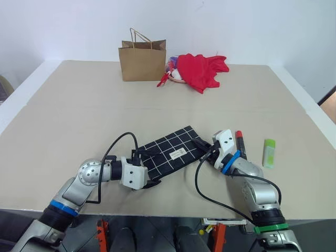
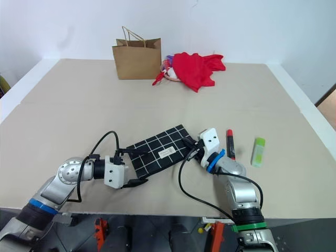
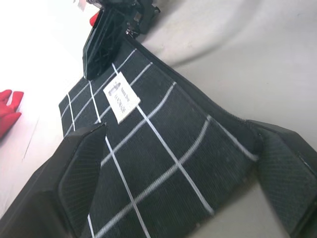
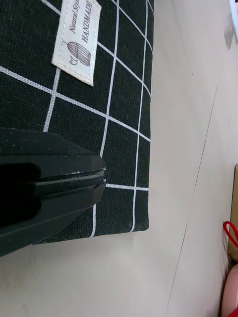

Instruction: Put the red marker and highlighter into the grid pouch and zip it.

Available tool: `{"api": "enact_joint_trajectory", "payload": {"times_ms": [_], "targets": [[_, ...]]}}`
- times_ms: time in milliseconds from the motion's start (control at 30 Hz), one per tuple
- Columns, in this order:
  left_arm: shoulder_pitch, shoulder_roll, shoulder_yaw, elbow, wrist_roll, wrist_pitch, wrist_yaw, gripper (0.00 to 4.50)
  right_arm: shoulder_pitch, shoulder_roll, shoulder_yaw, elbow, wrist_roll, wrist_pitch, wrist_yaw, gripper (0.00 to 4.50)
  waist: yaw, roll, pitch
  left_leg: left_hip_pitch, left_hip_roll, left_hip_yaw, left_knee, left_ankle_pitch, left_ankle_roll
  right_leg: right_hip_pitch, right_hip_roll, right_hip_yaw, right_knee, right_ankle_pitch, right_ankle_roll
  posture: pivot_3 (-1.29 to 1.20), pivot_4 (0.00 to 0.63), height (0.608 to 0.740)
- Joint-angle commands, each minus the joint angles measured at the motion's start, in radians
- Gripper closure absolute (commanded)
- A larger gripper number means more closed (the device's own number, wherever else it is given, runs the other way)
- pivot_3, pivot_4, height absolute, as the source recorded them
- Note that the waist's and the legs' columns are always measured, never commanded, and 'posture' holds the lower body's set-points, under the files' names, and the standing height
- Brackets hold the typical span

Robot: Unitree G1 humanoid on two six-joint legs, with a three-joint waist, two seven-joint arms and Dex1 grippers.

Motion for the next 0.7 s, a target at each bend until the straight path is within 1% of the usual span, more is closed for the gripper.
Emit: {"api": "enact_joint_trajectory", "payload": {"times_ms": [33, 67, 100, 133, 267, 333, 433, 533, 600, 633, 667, 700], "targets": [[-0.035, -0.007, -0.034, 0.094, 0.052, 0.005, -0.002, 0.74, -0.012, 0.007, 0.003, -0.033, 0.003, -0.012, 0.008, 4.50, 0.000, 0.000, 0.000, 0.000, 0.000, 0.000, 0.000, 0.001, 0.001, 0.000, 0.000, 0.000, 0.000, 0.001, 0.000, 0.00, 0.150, 0.740], [-0.047, -0.008, -0.042, 0.107, 0.053, -0.001, -0.008, 1.06, -0.014, 0.008, 0.005, -0.033, 0.004, -0.012, 0.008, 4.50, 0.000, 0.000, 0.000, 0.000, 0.000, 0.000, 0.000, 0.001, 0.001, 0.000, 0.000, 0.000, 0.000, 0.001, -0.001, 0.00, 0.150, 0.740], [-0.057, -0.007, -0.049, 0.120, 0.054, -0.009, -0.014, 1.61, -0.015, 0.009, 0.006, -0.034, 0.004, -0.012, 0.007, 4.50, -0.001, 0.000, 0.000, 0.000, 0.000, 0.000, 0.000, 0.003, 0.002, 0.000, 0.000, 0.000, 0.000, 0.001, -0.001, 0.00, 0.150, 0.740], [-0.066, -0.005, -0.055, 0.134, 0.056, -0.015, -0.019, 1.79, -0.017, 0.009, 0.006, -0.033, 0.003, -0.012, 0.007, 4.50, -0.001, 0.000, 0.000, 0.000, 0.000, 0.000, 0.001, 0.003, 0.002, 0.000, 0.000, 0.000, 0.000, 0.002, -0.001, 0.00, 0.150, 0.740], [-0.095, 0.005, -0.062, 0.187, 0.058, -0.053, -0.023, 3.74, -0.019, 0.008, 0.005, -0.030, 0.004, -0.014, 0.008, 4.50, -0.002, 0.000, 0.000, 0.000, 0.000, 0.000, 0.000, 0.004, 0.004, 0.000, 0.000, 0.000, 0.000, 0.003, -0.001, 0.00, 0.150, 0.740], [-0.107, 0.009, -0.059, 0.210, 0.056, -0.067, -0.022, 4.42, -0.017, 0.006, 0.006, -0.029, 0.002, -0.017, 0.010, 4.50, -0.002, 0.002, -0.001, 0.000, 0.000, 0.000, 0.000, 0.004, 0.004, 0.000, 0.000, 0.000, 0.000, 0.003, -0.001, 0.00, 0.150, 0.740], [-0.116, 0.009, -0.049, 0.239, 0.042, -0.072, -0.024, 4.42, -0.013, 0.004, 0.007, -0.031, 0.001, -0.020, 0.014, 4.50, -0.002, 0.003, -0.002, 0.001, 0.000, 0.000, -0.001, 0.004, 0.004, 0.000, 0.000, 0.000, 0.000, 0.003, -0.001, 0.00, 0.150, 0.740], [-0.114, -0.021, -0.005, 0.201, -0.105, 0.034, -0.069, 4.42, -0.019, -0.003, 0.005, -0.037, -0.010, -0.047, 0.018, 4.50, -0.003, 0.004, -0.002, 0.001, 0.000, 0.000, -0.002, 0.005, 0.005, 0.000, 0.000, 0.000, 0.001, 0.003, -0.001, 0.00, 0.150, 0.740], [-0.113, -0.030, 0.025, 0.158, -0.214, 0.122, -0.110, 4.42, -0.024, -0.011, -0.025, -0.075, 0.028, -0.022, 0.023, 4.50, -0.004, 0.004, -0.001, 0.001, 0.000, 0.001, -0.002, 0.005, 0.005, -0.001, 0.000, 0.000, 0.001, 0.003, -0.001, 0.00, 0.150, 0.740], [-0.112, -0.032, 0.040, 0.136, -0.258, 0.165, -0.128, 4.50, -0.025, -0.013, -0.047, -0.101, 0.058, 0.000, 0.022, 3.87, -0.004, 0.004, -0.001, -0.001, 0.000, 0.001, -0.001, 0.005, 0.005, -0.002, 0.000, 0.000, 0.001, 0.003, -0.001, 0.00, 0.150, 0.740], [-0.109, -0.029, 0.054, 0.113, -0.306, 0.206, -0.156, 4.50, -0.024, -0.019, -0.072, -0.137, 0.095, 0.011, 0.031, 3.74, -0.004, 0.004, -0.001, -0.003, 0.000, 0.001, -0.001, 0.005, 0.005, -0.004, 0.000, 0.000, 0.001, 0.003, -0.001, 0.00, 0.150, 0.740], [-0.106, -0.026, 0.068, 0.093, -0.342, 0.241, -0.175, 4.50, -0.019, -0.033, -0.092, -0.168, 0.115, 0.012, 0.040, 3.31, -0.004, 0.004, -0.001, -0.004, 0.000, 0.000, -0.001, 0.005, 0.005, -0.005, 0.000, 0.000, 0.001, 0.004, 0.000, 0.00, 0.150, 0.740]]}}
